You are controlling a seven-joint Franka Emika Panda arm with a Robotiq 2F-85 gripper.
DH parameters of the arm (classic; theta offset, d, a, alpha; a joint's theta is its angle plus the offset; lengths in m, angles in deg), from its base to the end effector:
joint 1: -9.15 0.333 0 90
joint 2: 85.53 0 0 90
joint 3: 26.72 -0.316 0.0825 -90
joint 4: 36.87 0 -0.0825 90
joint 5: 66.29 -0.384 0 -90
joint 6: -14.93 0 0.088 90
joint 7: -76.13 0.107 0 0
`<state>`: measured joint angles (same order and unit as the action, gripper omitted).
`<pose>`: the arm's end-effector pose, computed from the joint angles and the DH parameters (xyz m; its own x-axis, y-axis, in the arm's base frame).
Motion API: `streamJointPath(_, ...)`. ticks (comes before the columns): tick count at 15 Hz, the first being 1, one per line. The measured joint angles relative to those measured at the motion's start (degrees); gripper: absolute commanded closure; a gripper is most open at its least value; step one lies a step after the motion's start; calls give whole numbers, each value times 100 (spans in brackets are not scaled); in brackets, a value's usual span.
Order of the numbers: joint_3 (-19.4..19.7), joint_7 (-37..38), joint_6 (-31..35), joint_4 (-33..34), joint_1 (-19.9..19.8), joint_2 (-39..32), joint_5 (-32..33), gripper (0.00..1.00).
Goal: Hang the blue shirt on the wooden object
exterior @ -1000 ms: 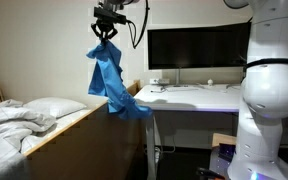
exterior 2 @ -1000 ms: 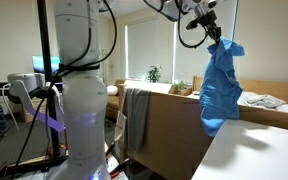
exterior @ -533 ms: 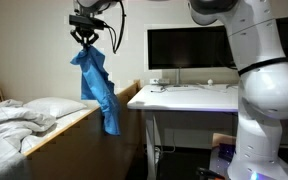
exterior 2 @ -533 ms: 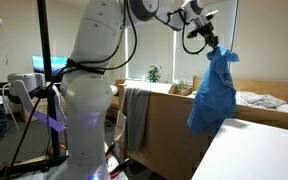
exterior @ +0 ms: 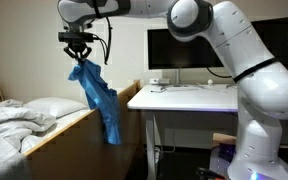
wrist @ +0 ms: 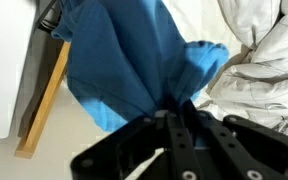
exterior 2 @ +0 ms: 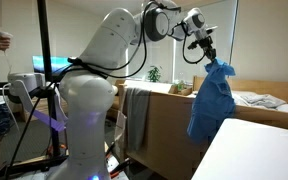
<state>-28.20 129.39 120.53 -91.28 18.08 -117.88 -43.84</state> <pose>0.7294 0.0965 0.5927 0.6620 -0.5779 0.4772 -0.6479 -0.7614 -0.0233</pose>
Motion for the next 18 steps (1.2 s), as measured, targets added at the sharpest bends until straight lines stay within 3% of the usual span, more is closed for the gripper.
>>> streamJointPath(11, 17, -777, -1107, 1853, 398, -1966, -814, 98)
streamJointPath(12, -4, -867, -1213, 1956, 433, -2096, -814, 93)
streamJointPath(13, -22, -949, -1316, 2040, 459, -2208, -814, 66)
streamJointPath(14, -42, -1026, -1406, 2117, 478, -2302, -814, 65)
streamJointPath(18, -77, -1212, -1613, 2344, 481, -2488, -814, 41)
